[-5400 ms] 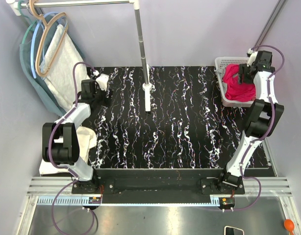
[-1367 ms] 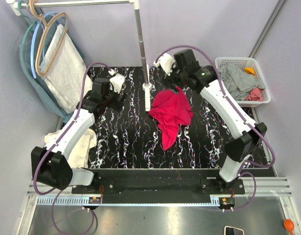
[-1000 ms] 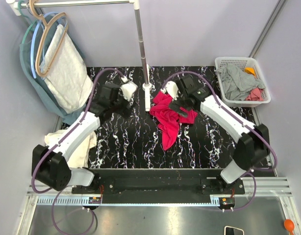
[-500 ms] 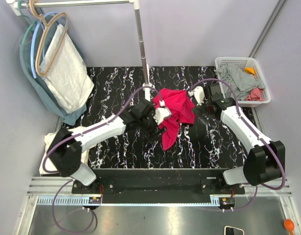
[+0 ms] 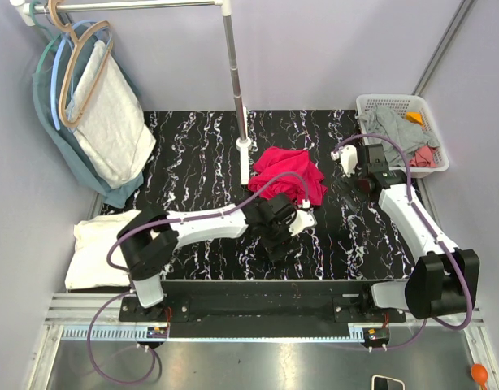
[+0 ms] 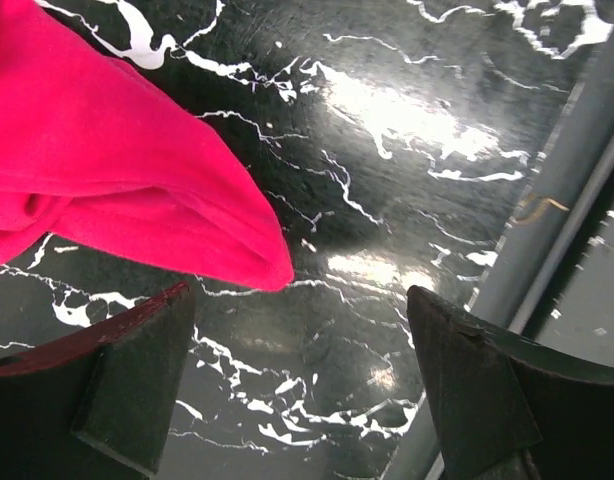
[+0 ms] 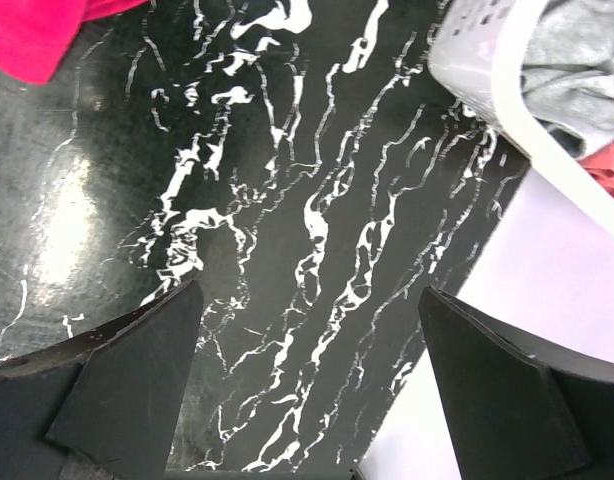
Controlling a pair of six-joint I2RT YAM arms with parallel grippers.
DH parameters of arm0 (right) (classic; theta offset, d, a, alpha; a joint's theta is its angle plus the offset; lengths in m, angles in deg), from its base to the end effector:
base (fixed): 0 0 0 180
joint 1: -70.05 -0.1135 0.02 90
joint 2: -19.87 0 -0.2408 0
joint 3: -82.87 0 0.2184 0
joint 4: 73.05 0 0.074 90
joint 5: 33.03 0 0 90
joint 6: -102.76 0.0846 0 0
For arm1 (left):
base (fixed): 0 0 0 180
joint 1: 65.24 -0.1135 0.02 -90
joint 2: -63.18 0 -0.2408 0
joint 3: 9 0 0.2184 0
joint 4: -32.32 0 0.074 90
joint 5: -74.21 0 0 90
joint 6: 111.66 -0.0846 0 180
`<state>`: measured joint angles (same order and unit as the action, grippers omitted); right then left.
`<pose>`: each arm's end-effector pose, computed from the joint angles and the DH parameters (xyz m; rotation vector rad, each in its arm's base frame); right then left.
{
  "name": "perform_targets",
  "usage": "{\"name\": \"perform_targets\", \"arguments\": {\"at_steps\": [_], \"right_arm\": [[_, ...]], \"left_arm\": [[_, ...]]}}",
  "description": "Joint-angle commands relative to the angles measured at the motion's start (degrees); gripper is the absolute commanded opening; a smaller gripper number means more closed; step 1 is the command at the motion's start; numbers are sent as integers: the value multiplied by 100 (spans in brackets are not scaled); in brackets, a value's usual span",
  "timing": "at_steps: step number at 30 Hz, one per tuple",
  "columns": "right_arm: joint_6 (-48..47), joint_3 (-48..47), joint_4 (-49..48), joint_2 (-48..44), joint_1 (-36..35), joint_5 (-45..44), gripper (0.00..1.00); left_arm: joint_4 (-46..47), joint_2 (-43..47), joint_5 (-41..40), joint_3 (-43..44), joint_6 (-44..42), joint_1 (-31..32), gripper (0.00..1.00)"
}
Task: Fold and stack the t-shirts
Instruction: Flatten the tshirt out
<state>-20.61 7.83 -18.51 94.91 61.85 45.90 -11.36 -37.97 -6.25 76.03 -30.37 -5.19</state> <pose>0.2669 0.0221 0.2182 -0.8302 2.4096 -0.4184 0.1654 -0.3151 0.1531 1.5693 2.1864 -0.5169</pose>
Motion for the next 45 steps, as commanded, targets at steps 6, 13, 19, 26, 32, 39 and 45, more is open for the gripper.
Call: {"name": "perform_targets", "arguments": {"at_steps": [6, 13, 19, 26, 32, 39, 45], "right_arm": [[49, 108, -44, -333, 30, 483, 99], [85, 284, -18, -535, 39, 615, 99], [76, 363, -36, -544, 30, 668, 99], [146, 381, -79, -500, 38, 817, 98], [181, 451, -150, -465, 30, 914, 98], [365, 486, -501, -141, 30, 1098, 96], [752, 127, -721, 650, 30, 1923, 88]], "left_arm": [[48, -423, -936, 422, -95, 77, 83], [39, -678, -1077, 492, -122, 77, 76], [13, -863, -1051, 563, -148, 77, 72], [13, -1127, -1094, 686, -254, 68, 54], [-13, -1241, -1042, 677, -333, -168, 20], [-57, -338, -1498, 686, -368, -792, 0], [-93, 743, -1850, 572, -684, -1189, 0]]}}
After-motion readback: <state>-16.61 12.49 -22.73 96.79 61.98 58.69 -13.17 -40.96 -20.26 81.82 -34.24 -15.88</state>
